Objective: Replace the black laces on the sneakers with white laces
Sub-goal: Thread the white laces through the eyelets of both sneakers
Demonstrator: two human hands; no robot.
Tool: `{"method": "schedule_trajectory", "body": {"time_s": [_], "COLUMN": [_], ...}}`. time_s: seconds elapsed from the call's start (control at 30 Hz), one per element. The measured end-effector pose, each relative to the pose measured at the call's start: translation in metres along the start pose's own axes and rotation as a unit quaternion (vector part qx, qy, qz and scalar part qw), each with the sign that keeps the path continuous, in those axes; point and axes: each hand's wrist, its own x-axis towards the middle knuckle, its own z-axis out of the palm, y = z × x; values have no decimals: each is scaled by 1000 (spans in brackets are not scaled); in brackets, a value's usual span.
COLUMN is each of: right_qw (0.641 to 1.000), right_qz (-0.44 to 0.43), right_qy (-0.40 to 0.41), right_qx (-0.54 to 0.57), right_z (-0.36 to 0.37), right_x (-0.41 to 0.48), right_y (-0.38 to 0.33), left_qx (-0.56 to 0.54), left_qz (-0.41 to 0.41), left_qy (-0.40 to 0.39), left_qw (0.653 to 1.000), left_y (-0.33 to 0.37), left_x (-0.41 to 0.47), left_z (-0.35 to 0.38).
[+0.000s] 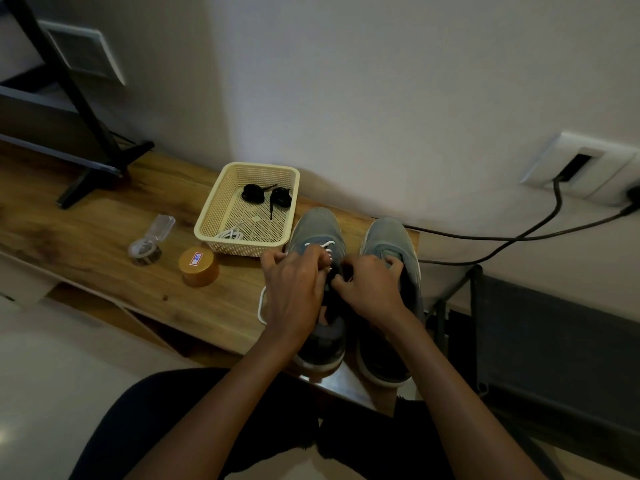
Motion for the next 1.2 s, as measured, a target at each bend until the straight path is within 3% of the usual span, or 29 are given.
{"method": "schedule_trajectory", "body": {"time_s": [0.2, 0.33, 0.63, 0.83, 1.0, 1.1, 1.2], "right_qw": [998, 989, 990, 985, 985, 972, 971], "right_qz": [21, -7, -61, -67, -31, 9, 45], "right_qy": [-39, -51, -44, -63, -65, -67, -1], "right_qx": [36, 138, 124, 147, 156, 226, 234], "right_z": [-7, -14, -14, -11, -9, -10, -21], "right_x": [5, 14, 18, 18, 19, 21, 22], "right_y": [5, 17, 22, 21, 23, 30, 35], "left_qx": [28, 47, 46, 45, 49, 66, 62], "left_qz": [14, 28, 38, 43, 33, 36, 39], "left_qy": [-13, 1, 21, -32, -55, -50, -52], "left_qw": [999, 998, 998, 998, 997, 996, 996], "left_y": [-2, -1, 0, -6, -11, -12, -13], "left_x": [1, 1, 3, 9, 12, 11, 11], "left_z": [2, -2, -4, -2, -2, -3, -5]}}
